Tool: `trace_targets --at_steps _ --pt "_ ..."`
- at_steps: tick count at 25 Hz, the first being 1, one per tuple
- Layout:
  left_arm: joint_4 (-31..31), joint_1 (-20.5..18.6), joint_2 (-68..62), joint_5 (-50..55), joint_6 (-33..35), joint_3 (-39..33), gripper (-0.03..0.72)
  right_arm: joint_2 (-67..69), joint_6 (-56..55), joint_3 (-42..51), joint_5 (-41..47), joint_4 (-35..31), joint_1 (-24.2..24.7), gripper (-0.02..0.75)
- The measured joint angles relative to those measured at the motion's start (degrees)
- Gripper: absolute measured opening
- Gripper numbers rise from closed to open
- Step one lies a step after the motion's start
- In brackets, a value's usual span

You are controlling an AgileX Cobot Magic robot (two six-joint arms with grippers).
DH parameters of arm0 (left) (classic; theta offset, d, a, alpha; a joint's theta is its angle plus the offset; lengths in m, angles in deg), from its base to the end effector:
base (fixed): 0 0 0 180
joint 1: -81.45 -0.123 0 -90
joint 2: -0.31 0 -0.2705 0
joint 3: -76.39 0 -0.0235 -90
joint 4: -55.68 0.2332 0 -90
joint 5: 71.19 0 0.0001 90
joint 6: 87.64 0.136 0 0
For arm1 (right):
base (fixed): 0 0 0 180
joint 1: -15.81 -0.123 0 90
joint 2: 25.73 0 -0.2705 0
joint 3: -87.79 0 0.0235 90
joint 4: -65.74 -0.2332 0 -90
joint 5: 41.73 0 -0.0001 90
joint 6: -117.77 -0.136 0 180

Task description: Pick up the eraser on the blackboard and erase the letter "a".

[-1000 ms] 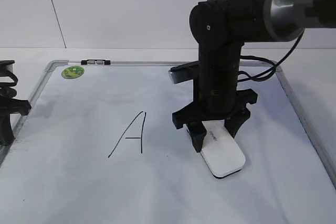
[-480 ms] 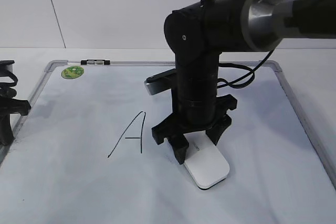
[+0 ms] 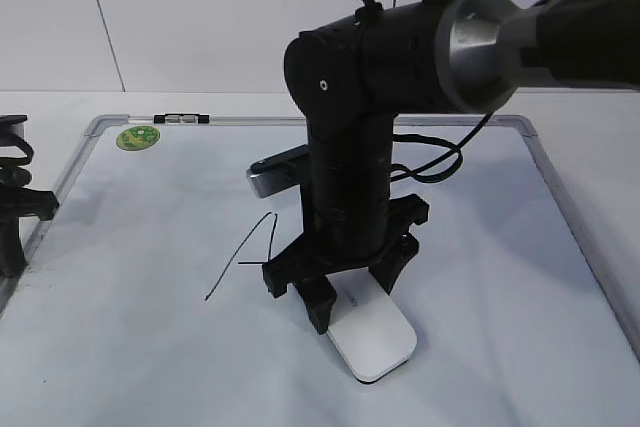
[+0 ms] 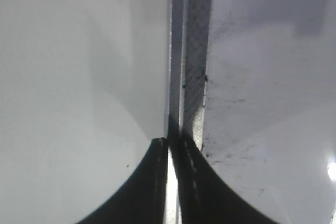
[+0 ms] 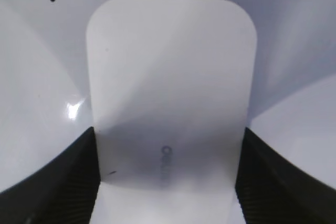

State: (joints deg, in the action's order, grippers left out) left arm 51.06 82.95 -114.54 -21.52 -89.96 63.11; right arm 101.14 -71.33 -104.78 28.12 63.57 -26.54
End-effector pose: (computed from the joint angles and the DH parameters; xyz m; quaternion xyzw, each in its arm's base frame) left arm 0.3166 -0.0167 0.1073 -0.0326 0.9988 -0.0318 0.0181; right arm 0.2736 0.2559 0.1293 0.2790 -0.9594 -0.0001 0.0402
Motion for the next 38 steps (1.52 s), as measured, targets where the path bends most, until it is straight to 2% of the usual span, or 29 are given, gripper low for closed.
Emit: trace_targets --at_steps 14,26,38 --pt "-0.09 0.0 0.0 -0.03 0.0 0.0 0.029 -0.91 -1.79 0.32 -0.25 2.59 -0.62 0.561" --pt "-0.09 0.0 0.0 -0.03 0.0 0.0 0.029 -10.57 -4.07 0.42 -0.15 5.84 -0.62 0.561" --pt "-0.09 0.0 0.0 -0.03 0.0 0.0 0.032 -25.99 -12.65 0.42 0.92 16.75 -0.62 0.561"
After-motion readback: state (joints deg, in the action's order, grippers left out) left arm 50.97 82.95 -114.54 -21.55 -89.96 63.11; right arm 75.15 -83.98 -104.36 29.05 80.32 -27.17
